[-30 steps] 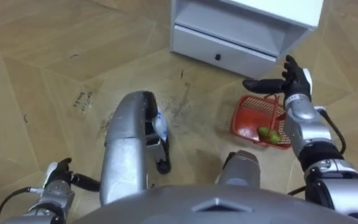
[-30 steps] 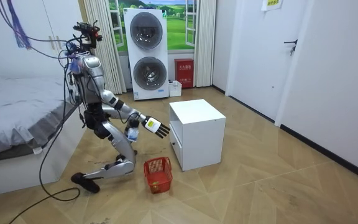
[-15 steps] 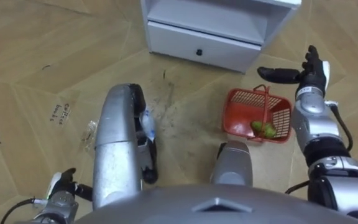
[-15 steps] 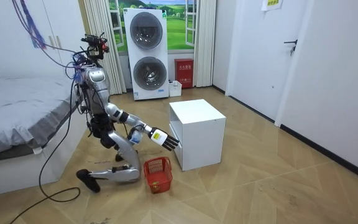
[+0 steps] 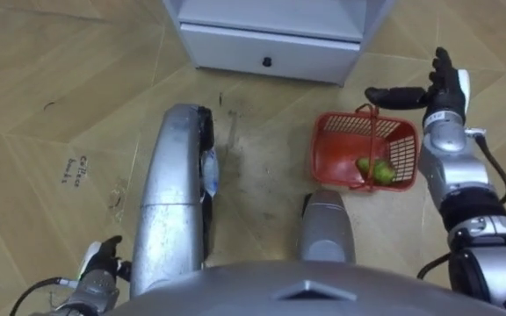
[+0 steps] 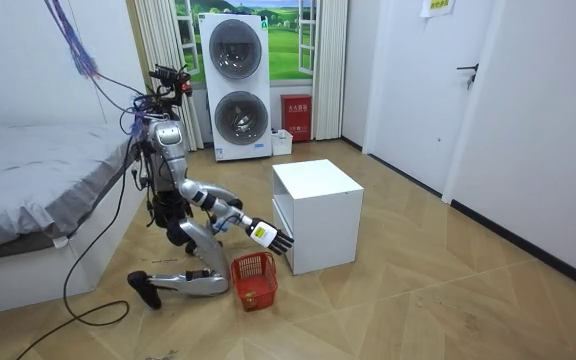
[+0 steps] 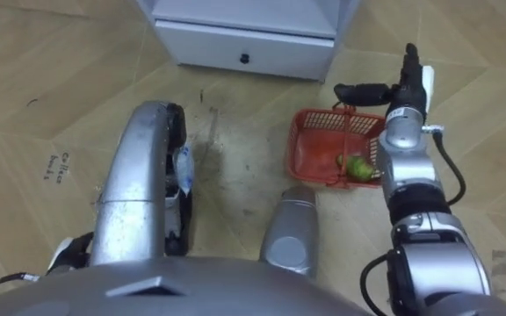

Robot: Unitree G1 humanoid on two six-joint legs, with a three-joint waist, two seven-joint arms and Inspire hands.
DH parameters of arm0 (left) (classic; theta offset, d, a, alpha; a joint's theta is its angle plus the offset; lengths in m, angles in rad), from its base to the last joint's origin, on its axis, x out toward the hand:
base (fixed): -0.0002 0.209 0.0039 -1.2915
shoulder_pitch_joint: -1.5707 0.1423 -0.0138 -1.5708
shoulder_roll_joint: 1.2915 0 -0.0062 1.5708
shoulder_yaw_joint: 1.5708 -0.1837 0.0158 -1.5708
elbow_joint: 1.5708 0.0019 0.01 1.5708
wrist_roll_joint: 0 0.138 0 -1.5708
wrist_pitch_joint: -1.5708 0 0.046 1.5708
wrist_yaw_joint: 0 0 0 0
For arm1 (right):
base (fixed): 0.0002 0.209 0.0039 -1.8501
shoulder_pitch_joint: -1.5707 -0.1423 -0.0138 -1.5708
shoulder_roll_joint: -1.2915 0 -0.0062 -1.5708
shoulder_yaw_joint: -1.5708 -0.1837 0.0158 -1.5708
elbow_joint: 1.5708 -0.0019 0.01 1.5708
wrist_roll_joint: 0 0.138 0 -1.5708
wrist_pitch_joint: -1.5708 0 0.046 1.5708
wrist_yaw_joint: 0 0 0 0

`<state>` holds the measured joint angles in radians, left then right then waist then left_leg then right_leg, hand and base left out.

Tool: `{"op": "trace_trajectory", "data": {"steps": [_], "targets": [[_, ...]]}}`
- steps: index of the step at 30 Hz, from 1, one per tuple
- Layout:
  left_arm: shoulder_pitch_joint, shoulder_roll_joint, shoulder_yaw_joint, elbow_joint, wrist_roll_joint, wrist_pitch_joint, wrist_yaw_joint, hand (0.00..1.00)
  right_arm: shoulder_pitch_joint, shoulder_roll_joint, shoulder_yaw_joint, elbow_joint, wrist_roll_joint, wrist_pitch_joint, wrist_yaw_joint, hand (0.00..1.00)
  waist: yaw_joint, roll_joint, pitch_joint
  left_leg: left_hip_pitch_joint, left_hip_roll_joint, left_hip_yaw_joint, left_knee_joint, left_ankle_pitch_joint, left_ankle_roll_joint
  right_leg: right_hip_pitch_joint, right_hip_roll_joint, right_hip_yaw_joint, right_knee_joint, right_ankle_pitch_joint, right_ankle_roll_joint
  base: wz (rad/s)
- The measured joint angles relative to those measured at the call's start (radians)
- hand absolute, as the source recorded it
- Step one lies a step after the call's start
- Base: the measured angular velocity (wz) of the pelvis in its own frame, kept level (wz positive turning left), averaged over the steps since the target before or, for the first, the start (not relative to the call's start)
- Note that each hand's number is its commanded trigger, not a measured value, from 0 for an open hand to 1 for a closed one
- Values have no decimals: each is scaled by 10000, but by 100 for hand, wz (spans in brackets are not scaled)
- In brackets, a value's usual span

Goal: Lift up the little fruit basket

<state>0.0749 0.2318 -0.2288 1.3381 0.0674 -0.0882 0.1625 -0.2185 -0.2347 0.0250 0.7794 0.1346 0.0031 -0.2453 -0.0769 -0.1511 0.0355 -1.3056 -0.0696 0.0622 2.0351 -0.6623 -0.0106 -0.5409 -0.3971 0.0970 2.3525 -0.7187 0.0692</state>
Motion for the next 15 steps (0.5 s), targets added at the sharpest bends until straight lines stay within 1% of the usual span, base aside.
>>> {"op": "trace_trajectory", "data": {"steps": [1, 2, 3, 4, 6, 7, 8, 10, 12, 14, 15], "targets": [[43, 0, -115, -1, 7, -4, -61, 0, -18, -19, 4, 26, 12, 39, 97, 0, 17, 49, 6, 0, -14, -24, -2, 0, 0, -48, 15, -13, 3, -4, 9, 0], [63, 3, -267, -1, 8, -1, -140, 0, -75, -83, 25, 36, 7, 121, 155, 0, 27, 102, -19, -97, -83, -46, -42, 0, 0, -172, 3, 14, 30, -19, 41, 4], [48, 10, -336, -1, 6, -1, -171, 0, -143, -124, 33, 74, 9, 128, 173, 0, 33, 107, -15, -136, -119, -42, -81, -1, -1, -245, -20, 53, 57, -33, 69, 5], [48, 37, -520, -1, 4, -8, -188, 0, -362, -154, 46, 287, 9, 131, 172, 0, 64, 111, -10, -204, -112, 27, -175, -1, -2, -398, -23, 152, 115, -68, 137, 3], [59, 57, -706, 8, -32, -4, -208, 0, -620, -153, 98, 438, 9, 183, 160, 0, 173, 135, 6, -254, -83, 78, -276, 0, -3, -584, -25, 244, 211, -89, 179, -2], [81, 55, -733, 7, -255, 2, -224, 0, -686, -142, 242, 458, 30, 183, 162, 0, 287, 143, 11, -258, -84, 82, -335, 46, -97, -663, -18, 306, 250, -94, 186, -3], [99, 56, -899, -2, -441, 17, -237, 0, -778, -115, 421, 458, 138, 183, 174, 0, 322, 179, 28, -277, -87, 95, -401, 92, -186, -722, -20, 326, 284, -94, 186, 0], [35, 52, -1107, -44, -568, 61, -317, 0, -897, -72, 590, 458, 418, 181, 172, 0, 348, 291, 58, -348, -56, 147, -540, 94, -192, -814, -24, 320, 354, -95, 188, 10], [-12, 51, -1121, -86, -569, 82, -404, 0, -906, -60, 827, 547, 756, 180, 197, 0, 445, 381, 48, -409, 57, 211, -642, 95, -193, -950, -11, 308, 407, -105, 198, 9], [-26, 41, -1323, -121, -574, 90, -469, 0, -906, -54, 1095, 958, 988, 181, 320, 0, 575, 433, 28, -429, 60, 235, -752, 96, -196, -1055, -19, 313, 424, -106, 199, 5], [-24, 29, -1345, -120, -573, 100, -486, 0, -906, -40, 1120, 1043, 1013, 182, 363, 0, 578, 452, 32, -436, 61, 241, -780, 97, -197, -1074, -22, 308, 427, -106, 199, 6]]}}
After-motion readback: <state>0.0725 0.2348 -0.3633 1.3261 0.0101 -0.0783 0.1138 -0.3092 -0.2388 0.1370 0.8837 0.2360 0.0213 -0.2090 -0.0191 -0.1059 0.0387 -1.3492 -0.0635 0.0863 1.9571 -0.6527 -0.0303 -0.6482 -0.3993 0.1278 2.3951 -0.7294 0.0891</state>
